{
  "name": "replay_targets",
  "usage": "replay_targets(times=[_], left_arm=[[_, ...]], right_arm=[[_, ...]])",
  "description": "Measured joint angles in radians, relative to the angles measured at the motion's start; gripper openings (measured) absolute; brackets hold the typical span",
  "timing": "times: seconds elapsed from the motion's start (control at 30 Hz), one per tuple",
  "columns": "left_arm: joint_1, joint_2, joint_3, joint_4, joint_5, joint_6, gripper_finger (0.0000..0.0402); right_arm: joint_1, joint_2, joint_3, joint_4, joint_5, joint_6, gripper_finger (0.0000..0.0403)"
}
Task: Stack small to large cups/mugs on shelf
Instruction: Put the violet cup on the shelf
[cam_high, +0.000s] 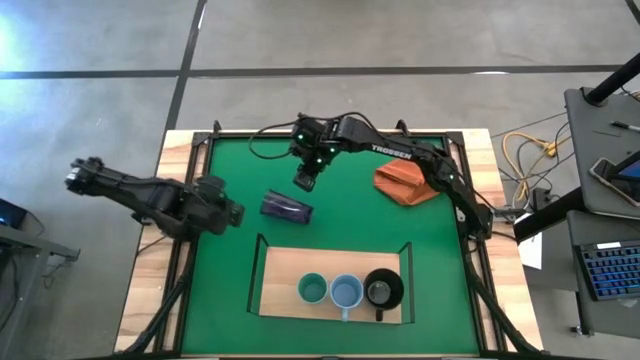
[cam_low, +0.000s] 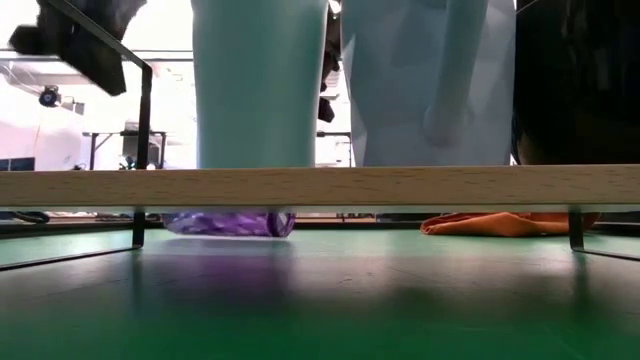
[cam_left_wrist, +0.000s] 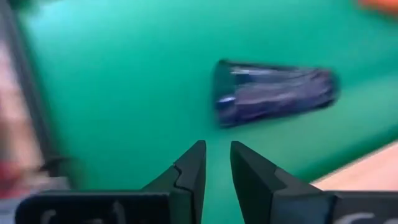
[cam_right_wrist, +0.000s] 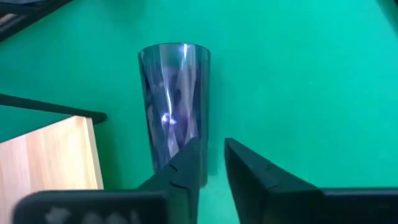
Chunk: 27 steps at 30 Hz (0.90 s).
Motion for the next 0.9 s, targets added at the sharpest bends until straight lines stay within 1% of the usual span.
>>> replay_targets(times=[0.13,0.2,0.23,0.3,0.4,0.43,0.5,0.57,0.67,0.73,0.8,0.83,0.9], left_arm=[[0.069,-0.256,-0.243,0.379,0.037,0.037,0.0060],[0.114,-0.356,-0.347,0.512,0.054,0.060,0.0060],[0.136,-0.395,-0.390,0.557,0.059,0.064,0.0061],[0.181,-0.446,-0.450,0.596,0.080,0.077,0.0070],[0.254,-0.486,-0.511,0.648,0.118,0.119,0.0098],[0.280,-0.492,-0.532,0.671,0.145,0.141,0.0110],[0.341,-0.492,-0.574,0.774,0.233,0.174,0.0135],[0.402,-0.481,-0.623,0.842,0.326,0.196,0.0159],[0.496,-0.431,-0.679,0.962,0.391,0.240,0.0189],[0.560,-0.391,-0.704,1.065,0.428,0.278,0.0203],[0.623,-0.357,-0.723,1.169,0.508,0.333,0.0209],[0.655,-0.328,-0.725,1.197,0.550,0.362,0.0210],[0.715,-0.264,-0.726,1.200,0.608,0.412,0.0211]], right_arm=[[0.000,-0.019,0.017,-0.053,0.036,0.000,0.0114],[0.000,-0.036,0.017,-0.067,0.063,0.008,0.0141],[0.000,-0.044,0.017,-0.070,0.077,0.014,0.0155],[0.000,-0.064,0.017,-0.073,0.086,0.026,0.0181],[-0.001,-0.092,0.018,-0.073,0.088,0.036,0.0214],[0.000,-0.098,0.018,-0.074,0.094,0.045,0.0223],[0.000,-0.110,0.018,-0.079,0.107,0.062,0.0239],[0.000,-0.119,0.018,-0.081,0.119,0.079,0.0252],[0.000,-0.127,0.018,-0.083,0.136,0.099,0.0265],[0.000,-0.132,0.018,-0.088,0.137,0.110,0.0269],[0.000,-0.135,0.018,-0.088,0.139,0.122,0.0271],[0.000,-0.137,0.018,-0.090,0.138,0.124,0.0271],[0.000,-0.138,0.018,-0.093,0.138,0.125,0.0272]])
